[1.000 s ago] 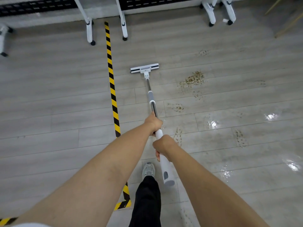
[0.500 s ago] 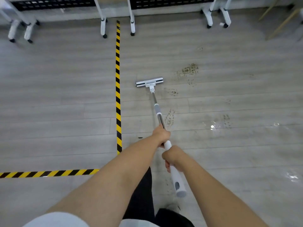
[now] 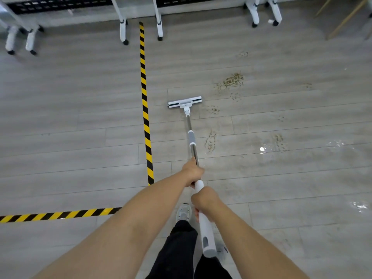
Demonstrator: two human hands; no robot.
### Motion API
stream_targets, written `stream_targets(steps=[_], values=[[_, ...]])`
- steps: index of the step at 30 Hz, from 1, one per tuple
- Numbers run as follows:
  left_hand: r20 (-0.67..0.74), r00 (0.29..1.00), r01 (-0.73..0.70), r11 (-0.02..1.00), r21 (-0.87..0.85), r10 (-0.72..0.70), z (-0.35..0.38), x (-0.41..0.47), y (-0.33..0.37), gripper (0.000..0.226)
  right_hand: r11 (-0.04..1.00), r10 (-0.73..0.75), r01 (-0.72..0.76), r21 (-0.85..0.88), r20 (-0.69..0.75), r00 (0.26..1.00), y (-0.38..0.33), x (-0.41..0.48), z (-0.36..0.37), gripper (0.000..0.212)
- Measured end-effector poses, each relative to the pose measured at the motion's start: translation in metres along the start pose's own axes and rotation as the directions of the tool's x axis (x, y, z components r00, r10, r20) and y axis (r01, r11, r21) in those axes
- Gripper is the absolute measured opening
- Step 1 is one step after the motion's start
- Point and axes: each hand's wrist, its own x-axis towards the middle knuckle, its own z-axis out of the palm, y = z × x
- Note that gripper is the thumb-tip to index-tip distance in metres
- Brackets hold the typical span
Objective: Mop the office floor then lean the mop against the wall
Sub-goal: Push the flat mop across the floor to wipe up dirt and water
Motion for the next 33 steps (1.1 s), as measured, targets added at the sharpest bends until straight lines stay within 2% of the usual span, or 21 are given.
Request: stream_targets(steps=[3, 9, 11, 14, 17, 19, 21, 24, 27, 30, 33], values=[[0.012, 1.000, -0.016, 1.000, 0.003, 0.016, -0.030, 0.029, 0.002, 0.049, 1.000, 0.014, -0.014, 0.004, 0.000, 1.000, -0.034, 0.014, 0.014, 0.027], [0.021, 0.999, -0.031, 0.999, 0.024, 0.031, -0.081, 0.088, 0.031, 0.038, 0.996, 0.008, -0.008, 0.088, 0.009, 1.000, -0.102, 0.054, 0.019, 0.022], [0.020, 0.999, -0.025, 1.000, 0.019, 0.025, -0.084, 0.098, 0.033, 0.033, 0.996, 0.004, -0.003, 0.085, -0.008, 1.000, -0.107, 0.065, 0.019, 0.024], [0.017, 0.999, -0.037, 0.999, 0.039, 0.036, -0.073, 0.100, 0.020, 0.045, 0.999, -0.003, 0.003, 0.036, -0.018, 1.000, -0.092, 0.068, 0.025, 0.029], [0.004, 0.999, -0.033, 0.999, 0.029, 0.033, -0.056, 0.095, -0.001, 0.065, 0.999, -0.040, 0.040, 0.017, -0.021, 0.999, -0.066, 0.066, 0.033, 0.030], [-0.005, 1.000, -0.028, 0.999, 0.038, 0.029, -0.044, 0.088, -0.011, 0.068, 0.998, -0.059, 0.060, 0.012, -0.038, 0.998, -0.048, 0.065, 0.037, 0.022], [0.005, 1.000, -0.014, 0.999, 0.048, 0.014, -0.029, 0.074, -0.019, 0.062, 0.998, -0.063, 0.063, 0.000, -0.048, 0.997, -0.026, 0.059, 0.037, 0.016], [0.018, 1.000, -0.007, 0.999, 0.052, 0.006, 0.001, 0.038, -0.040, 0.044, 0.995, -0.087, 0.084, -0.051, -0.046, 0.995, 0.022, 0.040, 0.039, 0.019], [0.018, 1.000, -0.003, 0.999, 0.033, 0.002, 0.043, -0.008, -0.077, 0.042, 0.990, -0.124, 0.120, -0.075, -0.055, 0.991, 0.089, 0.014, 0.049, 0.021], [0.016, 1.000, -0.006, 0.999, 0.053, 0.005, 0.095, -0.064, -0.126, 0.044, 0.989, -0.096, 0.088, -0.123, -0.062, 0.993, 0.172, -0.010, 0.068, 0.009], [0.022, 1.000, -0.015, 0.998, 0.067, 0.014, 0.155, -0.124, -0.181, 0.049, 0.989, -0.072, 0.065, -0.134, -0.048, 0.996, 0.266, -0.035, 0.087, 0.009]])
